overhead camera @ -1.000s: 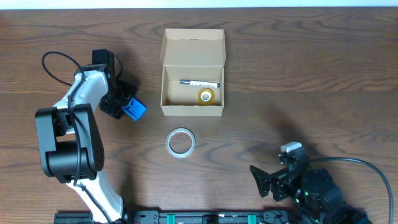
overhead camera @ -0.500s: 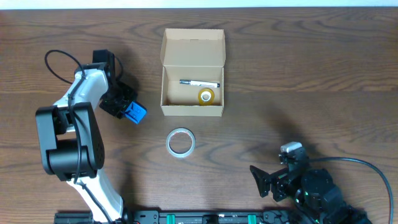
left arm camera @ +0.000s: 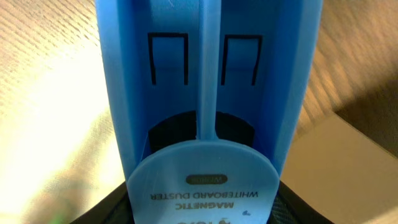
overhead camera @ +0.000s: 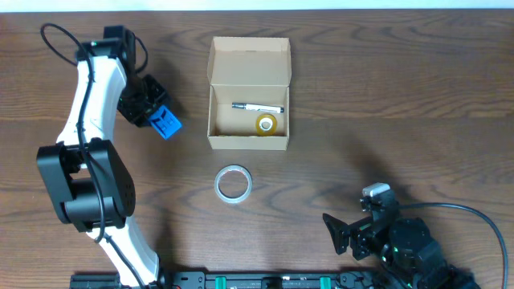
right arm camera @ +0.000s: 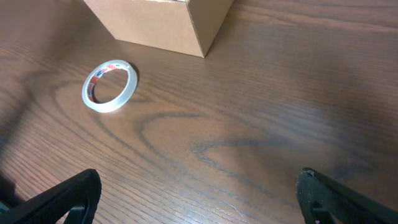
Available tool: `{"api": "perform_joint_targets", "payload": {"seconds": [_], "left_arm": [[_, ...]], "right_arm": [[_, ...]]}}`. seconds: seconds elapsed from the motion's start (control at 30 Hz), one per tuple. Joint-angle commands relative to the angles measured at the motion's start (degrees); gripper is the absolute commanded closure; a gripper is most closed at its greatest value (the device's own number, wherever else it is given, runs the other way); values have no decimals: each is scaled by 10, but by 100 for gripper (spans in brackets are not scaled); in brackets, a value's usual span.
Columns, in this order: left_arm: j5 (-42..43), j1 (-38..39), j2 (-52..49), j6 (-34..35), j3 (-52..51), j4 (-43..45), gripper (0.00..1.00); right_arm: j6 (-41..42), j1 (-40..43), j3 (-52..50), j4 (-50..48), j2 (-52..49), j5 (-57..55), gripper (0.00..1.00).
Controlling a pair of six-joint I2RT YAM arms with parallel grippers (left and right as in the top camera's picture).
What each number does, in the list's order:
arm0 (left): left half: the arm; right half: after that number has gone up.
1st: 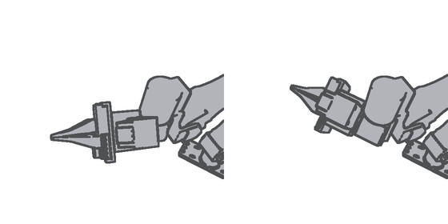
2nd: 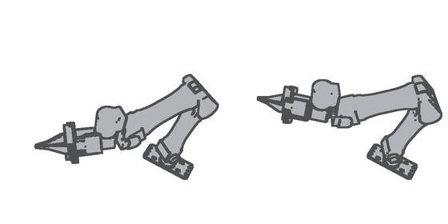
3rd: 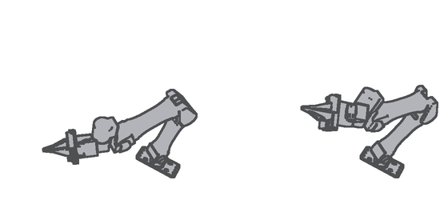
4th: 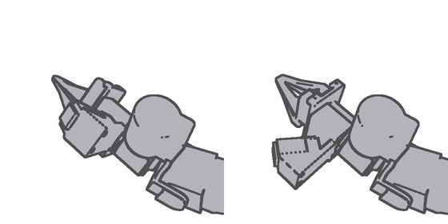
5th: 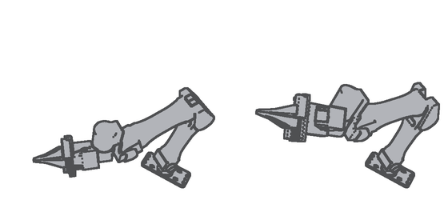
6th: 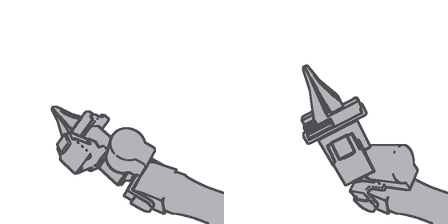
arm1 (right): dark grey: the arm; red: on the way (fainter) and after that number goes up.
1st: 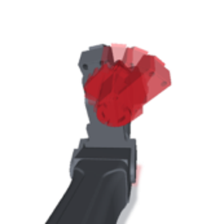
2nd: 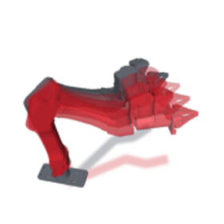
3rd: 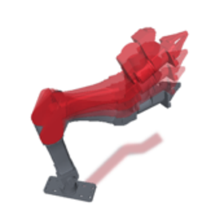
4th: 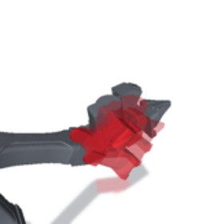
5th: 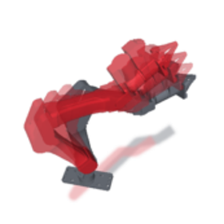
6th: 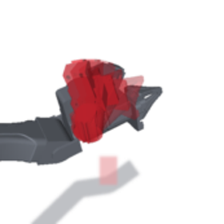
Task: Pack container
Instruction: 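Lift the blue duster with left gripper and carry it into the box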
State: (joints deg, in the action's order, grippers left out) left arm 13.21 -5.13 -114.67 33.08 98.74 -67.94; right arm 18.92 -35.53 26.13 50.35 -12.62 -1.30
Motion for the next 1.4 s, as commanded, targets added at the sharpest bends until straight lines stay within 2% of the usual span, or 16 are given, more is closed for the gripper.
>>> {"api": "perform_joint_targets", "payload": {"seconds": [0.0, 0.17, 0.4, 0.73, 1.03, 1.23, 1.37], "left_arm": [[37, 7, 6, -54, 57, -31, 58], [85, 35, 6, -119, 137, -85, 58], [112, 111, 6, -260, 205, -101, 50], [-12, 220, 6, -448, 208, -95, 51], [-113, 313, 6, -522, 207, -41, 53], [-139, 325, 6, -547, 205, -32, 48], [-138, 320, 6, -558, 191, -17, 50]], "right_arm": [[8, 2, 0, 1, 3, -4, 1], [8, 2, 0, 1, 3, -4, 1], [8, 2, 0, 1, 3, -4, 1], [8, 2, 0, 1, 3, -4, 1], [8, 2, 0, 1, 3, -4, 1], [8, 2, 0, 1, 3, -4, 1], [8, 2, 0, 1, 3, -4, 1]]}}
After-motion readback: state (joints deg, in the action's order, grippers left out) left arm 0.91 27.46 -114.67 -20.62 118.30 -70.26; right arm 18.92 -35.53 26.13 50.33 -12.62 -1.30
